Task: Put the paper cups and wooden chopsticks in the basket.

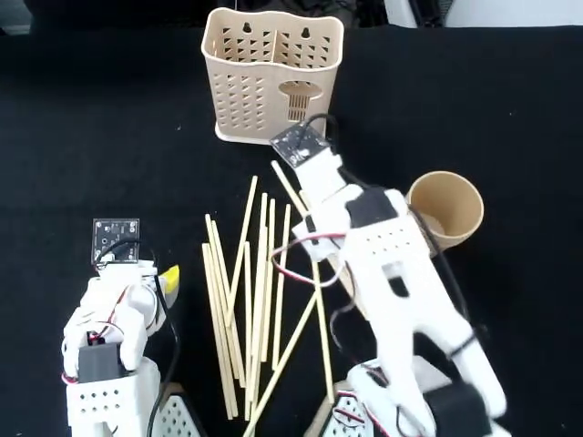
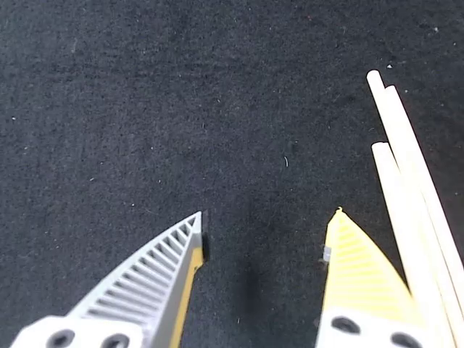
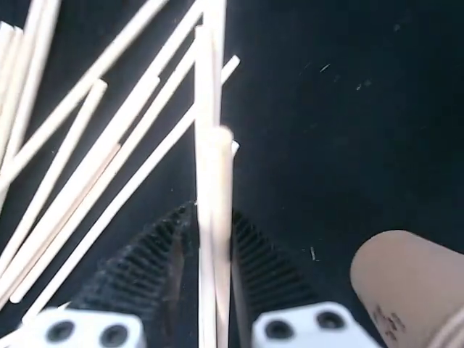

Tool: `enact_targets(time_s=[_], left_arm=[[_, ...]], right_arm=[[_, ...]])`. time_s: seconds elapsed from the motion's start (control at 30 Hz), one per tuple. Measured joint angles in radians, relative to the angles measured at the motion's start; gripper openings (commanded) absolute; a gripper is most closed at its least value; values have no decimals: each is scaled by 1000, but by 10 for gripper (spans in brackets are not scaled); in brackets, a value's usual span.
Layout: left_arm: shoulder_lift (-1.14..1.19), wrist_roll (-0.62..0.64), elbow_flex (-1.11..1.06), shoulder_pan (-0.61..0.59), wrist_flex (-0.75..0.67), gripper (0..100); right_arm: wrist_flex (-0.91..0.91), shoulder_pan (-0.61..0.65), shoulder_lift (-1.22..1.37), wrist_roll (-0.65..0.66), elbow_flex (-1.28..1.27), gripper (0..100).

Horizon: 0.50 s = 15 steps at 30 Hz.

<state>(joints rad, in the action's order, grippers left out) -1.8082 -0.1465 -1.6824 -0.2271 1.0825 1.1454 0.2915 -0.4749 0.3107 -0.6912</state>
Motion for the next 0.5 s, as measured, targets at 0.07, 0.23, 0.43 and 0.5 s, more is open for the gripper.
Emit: enact_targets(time_s=[0.07, 0.23, 0.43, 0.5], left_arm=[[0, 0, 0, 0, 0, 275], [0, 0, 0, 0, 0, 275], [0, 0, 0, 0, 0, 275], [0, 0, 0, 0, 0, 275]], right_arm=[[0, 0, -69, 0, -17, 12], [-31, 9, -203, -2, -29, 12], [-74, 143, -222, 0, -29, 12], [-117, 166, -222, -2, -29, 12]])
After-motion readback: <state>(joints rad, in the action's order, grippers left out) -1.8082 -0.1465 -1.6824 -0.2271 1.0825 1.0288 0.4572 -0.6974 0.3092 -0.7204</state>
